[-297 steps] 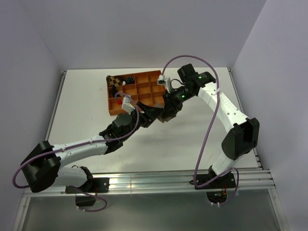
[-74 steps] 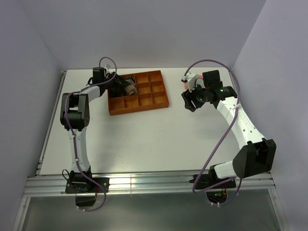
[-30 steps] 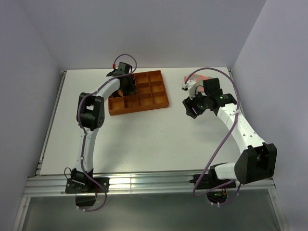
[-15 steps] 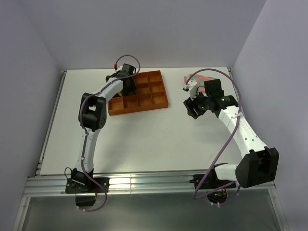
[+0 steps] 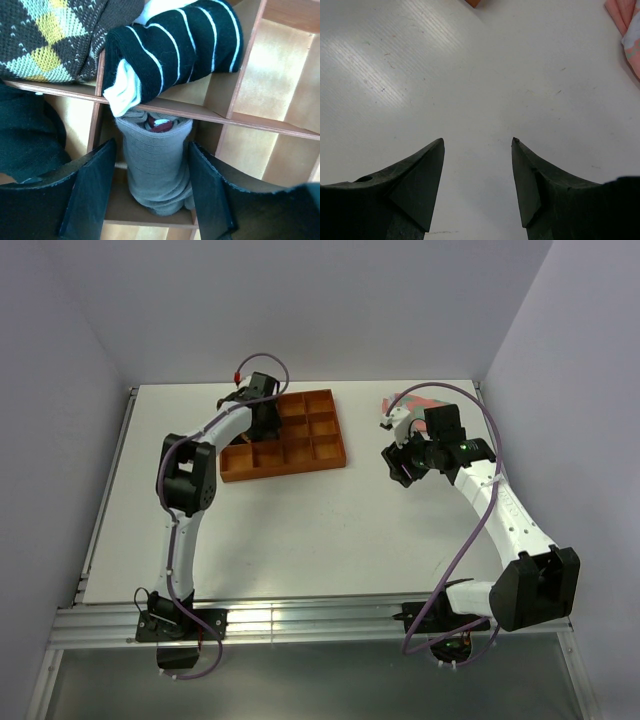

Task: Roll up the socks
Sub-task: Place the sock in the storage box, then reset both arms

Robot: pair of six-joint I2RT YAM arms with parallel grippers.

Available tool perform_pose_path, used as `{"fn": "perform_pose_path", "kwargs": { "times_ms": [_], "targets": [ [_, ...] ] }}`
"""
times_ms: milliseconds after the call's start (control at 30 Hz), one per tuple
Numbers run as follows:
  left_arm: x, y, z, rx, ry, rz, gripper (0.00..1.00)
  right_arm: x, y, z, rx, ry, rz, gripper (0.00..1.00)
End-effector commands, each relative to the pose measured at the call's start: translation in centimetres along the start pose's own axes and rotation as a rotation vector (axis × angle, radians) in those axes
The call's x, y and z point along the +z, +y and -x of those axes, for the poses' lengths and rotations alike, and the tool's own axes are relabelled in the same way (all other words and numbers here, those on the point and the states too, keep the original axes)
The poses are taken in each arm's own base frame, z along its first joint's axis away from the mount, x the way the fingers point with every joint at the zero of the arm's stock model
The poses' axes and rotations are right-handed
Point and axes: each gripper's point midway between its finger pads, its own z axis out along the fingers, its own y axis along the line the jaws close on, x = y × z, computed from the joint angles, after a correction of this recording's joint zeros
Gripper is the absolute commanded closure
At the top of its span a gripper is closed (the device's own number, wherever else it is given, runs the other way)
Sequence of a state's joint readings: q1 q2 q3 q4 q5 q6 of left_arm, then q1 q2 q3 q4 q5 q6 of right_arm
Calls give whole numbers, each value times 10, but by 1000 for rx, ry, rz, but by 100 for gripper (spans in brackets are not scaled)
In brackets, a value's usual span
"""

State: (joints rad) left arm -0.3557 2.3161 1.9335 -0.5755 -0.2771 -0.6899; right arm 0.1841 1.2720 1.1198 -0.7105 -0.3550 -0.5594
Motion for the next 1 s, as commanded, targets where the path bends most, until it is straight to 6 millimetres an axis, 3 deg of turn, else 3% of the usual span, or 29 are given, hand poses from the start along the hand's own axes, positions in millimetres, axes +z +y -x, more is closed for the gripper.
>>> {"fn": "perform_pose_path", "kwargs": {
  "times_ms": [0,433,633,733,767,833,967],
  "targets": [
    [-30,-11,25,8,-52,-63,34,-5,-6,6,-13,-33,-35,37],
    [-66,-26,57,-14,-110,-121,33,-6,-8,12,-6,-49,-39,36],
    [-95,-28,67,-22,-140,-161,34,-10,-8,18,11,-71,-42,36],
    [-124,-32,69,-18,-161,-205,34,-16,-5,24,23,-92,-36,35],
    [-144,-35,74,-21,-185,-234,33,-17,-4,26,35,-100,-35,35],
    [-158,-41,63,-6,-189,-259,33,-23,-2,32,44,-124,-35,34],
    [-210,-47,41,23,-211,-341,33,-37,0,40,76,-162,-52,32]
  ]
}}
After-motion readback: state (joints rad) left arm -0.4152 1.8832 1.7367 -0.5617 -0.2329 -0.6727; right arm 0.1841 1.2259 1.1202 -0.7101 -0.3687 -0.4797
